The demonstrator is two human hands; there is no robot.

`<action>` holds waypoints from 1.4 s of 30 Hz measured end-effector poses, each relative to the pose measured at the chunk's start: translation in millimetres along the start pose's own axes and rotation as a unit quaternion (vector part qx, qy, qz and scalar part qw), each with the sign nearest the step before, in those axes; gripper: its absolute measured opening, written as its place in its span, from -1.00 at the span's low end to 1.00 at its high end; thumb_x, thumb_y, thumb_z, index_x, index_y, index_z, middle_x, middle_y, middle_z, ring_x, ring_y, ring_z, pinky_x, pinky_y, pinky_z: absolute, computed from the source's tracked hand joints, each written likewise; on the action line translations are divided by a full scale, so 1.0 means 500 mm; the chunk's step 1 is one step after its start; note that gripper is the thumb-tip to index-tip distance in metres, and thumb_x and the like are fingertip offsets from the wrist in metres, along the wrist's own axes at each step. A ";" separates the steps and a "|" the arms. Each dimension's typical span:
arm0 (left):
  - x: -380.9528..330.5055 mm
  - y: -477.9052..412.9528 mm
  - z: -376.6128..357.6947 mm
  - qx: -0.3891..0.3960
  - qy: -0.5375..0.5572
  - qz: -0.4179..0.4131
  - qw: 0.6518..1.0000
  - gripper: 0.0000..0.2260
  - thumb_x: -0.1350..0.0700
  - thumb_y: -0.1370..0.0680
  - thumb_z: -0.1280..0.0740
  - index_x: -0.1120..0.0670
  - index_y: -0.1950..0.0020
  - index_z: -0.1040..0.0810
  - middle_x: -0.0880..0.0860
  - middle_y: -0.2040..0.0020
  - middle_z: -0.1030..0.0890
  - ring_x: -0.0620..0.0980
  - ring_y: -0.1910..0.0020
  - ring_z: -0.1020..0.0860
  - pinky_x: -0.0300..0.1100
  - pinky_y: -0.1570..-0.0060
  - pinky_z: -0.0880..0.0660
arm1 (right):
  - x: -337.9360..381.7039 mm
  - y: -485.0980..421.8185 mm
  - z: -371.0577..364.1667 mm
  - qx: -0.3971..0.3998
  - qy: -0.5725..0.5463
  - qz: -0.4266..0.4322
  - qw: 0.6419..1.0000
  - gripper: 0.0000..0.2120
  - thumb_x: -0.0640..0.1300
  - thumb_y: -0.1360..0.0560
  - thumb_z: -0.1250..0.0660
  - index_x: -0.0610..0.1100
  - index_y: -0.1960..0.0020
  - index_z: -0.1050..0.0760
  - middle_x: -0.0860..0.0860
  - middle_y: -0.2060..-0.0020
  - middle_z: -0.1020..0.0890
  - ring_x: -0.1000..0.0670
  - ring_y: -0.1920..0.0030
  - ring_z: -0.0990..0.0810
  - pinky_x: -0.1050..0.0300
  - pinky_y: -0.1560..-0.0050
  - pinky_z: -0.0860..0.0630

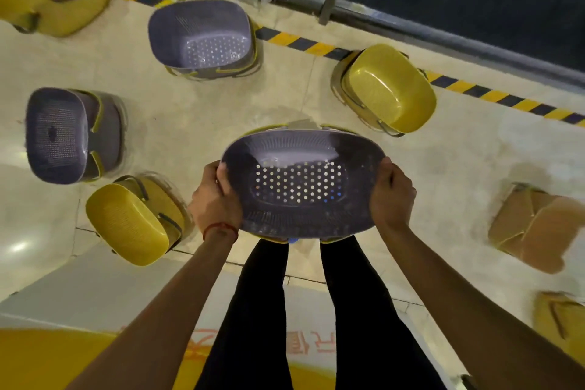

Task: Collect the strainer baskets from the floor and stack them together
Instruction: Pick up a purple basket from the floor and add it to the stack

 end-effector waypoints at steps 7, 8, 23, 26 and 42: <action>-0.149 0.085 -0.070 0.013 0.017 -0.007 1.000 -0.55 -0.13 -0.64 -0.01 0.08 -0.19 -0.59 0.23 -0.07 -0.64 0.31 -0.04 -0.54 -0.02 0.09 -0.38 | -0.047 -0.074 0.133 -0.035 -0.027 -0.028 0.999 -0.57 0.02 -0.72 -0.03 -0.18 -0.22 -0.60 -0.19 -0.16 -0.66 -0.26 -0.18 -0.56 0.04 -0.07 -0.40; -0.172 0.094 -0.086 0.012 0.018 0.010 1.000 -0.55 -0.12 -0.65 -0.01 0.09 -0.19 -0.59 0.23 -0.09 -0.63 0.31 -0.06 -0.53 -0.01 0.06 -0.38 | -0.054 -0.087 0.148 -0.034 -0.031 -0.028 0.999 -0.57 0.02 -0.72 -0.03 -0.19 -0.21 -0.60 -0.19 -0.15 -0.66 -0.27 -0.16 -0.56 0.02 -0.07 -0.41; -0.481 0.146 -0.284 0.050 0.013 0.008 0.999 -0.58 -0.14 -0.65 -0.06 0.03 -0.24 -0.59 0.16 -0.21 -0.61 0.24 -0.19 -0.50 -0.01 -0.20 -0.37 | -0.150 -0.233 0.330 -0.098 -0.177 -0.199 0.959 -0.54 0.09 -0.70 0.01 -0.11 -0.23 -0.58 -0.14 -0.16 -0.65 -0.19 -0.14 -0.57 -0.07 -0.18 -0.45; -0.505 0.108 -0.314 0.057 0.007 -0.027 0.998 -0.56 -0.18 -0.65 -0.06 0.02 -0.23 -0.61 0.14 -0.18 -0.63 0.22 -0.17 -0.52 -0.03 -0.16 -0.38 | -0.144 -0.251 0.315 -0.119 -0.207 -0.230 0.943 -0.56 0.07 -0.70 -0.01 -0.09 -0.25 -0.59 -0.09 -0.17 -0.65 -0.09 -0.08 -0.55 0.03 -0.14 -0.42; -0.633 -0.194 -0.528 0.097 -0.081 -0.170 0.977 -0.57 -0.12 -0.65 -0.06 0.05 -0.24 -0.60 0.19 -0.21 -0.60 0.28 -0.15 -0.51 0.01 -0.11 -0.41 | -0.131 -0.456 0.090 -0.256 -0.234 -0.290 0.892 -0.59 0.02 -0.71 -0.04 -0.17 -0.12 -0.60 -0.22 -0.08 -0.66 -0.26 -0.07 -0.54 0.10 0.11 -0.26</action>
Point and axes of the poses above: each hand's wrist, its own y-axis away from the middle knuckle, its own z-axis out of the back of the hand, x = y × z, the point moved 3 cm from there along -y, towards the middle knuckle
